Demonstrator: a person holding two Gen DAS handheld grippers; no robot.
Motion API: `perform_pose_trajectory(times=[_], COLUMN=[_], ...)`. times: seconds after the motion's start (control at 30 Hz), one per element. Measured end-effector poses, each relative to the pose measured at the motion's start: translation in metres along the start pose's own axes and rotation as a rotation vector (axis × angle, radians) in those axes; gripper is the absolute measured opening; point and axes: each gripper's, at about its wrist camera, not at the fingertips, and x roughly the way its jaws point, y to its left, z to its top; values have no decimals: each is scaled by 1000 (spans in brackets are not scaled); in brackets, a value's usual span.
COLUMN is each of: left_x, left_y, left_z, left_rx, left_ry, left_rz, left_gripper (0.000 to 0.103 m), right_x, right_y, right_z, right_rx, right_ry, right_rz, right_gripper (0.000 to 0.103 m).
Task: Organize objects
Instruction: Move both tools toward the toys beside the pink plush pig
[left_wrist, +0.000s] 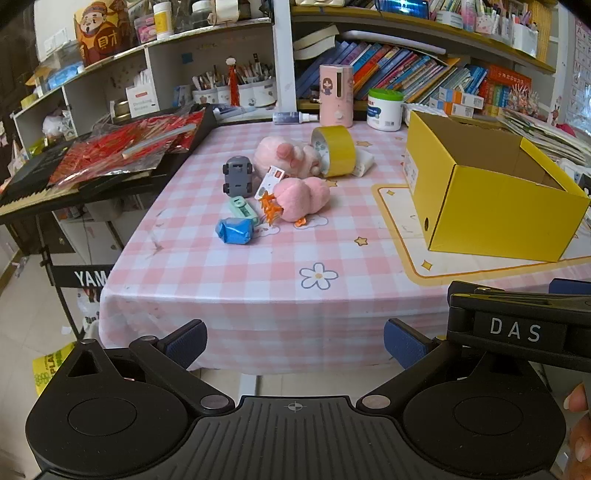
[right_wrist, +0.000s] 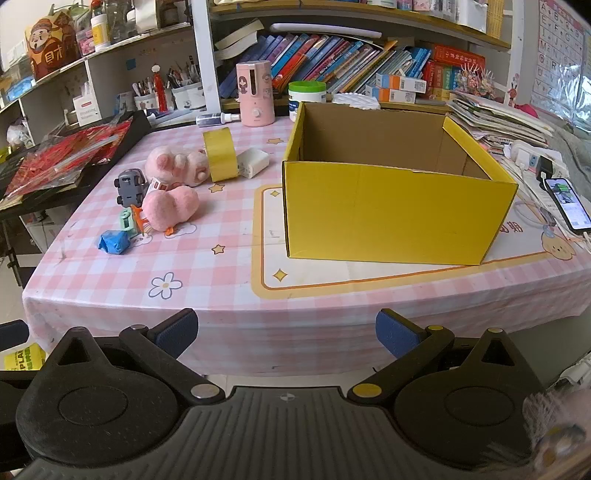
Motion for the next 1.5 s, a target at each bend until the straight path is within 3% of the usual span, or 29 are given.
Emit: perform_pose_trajectory(times=[0.7,1.13,1.5], left_x=[2,3,7], left_y=[-2,17,40], left_z=[6,14,17], left_rx=[7,-7,-67], left_ry=[-7,-36,-45], left_rz=[-9,-15,25], left_gripper=[103,103,103], right_x=[1,3,11], right_y=[-2,14,36], right_z=[5,15,28], right_rx=[6,-7,-47], right_ry=[1,-15,-25], right_rz=[-7,1,37], right_gripper=[103,103,103])
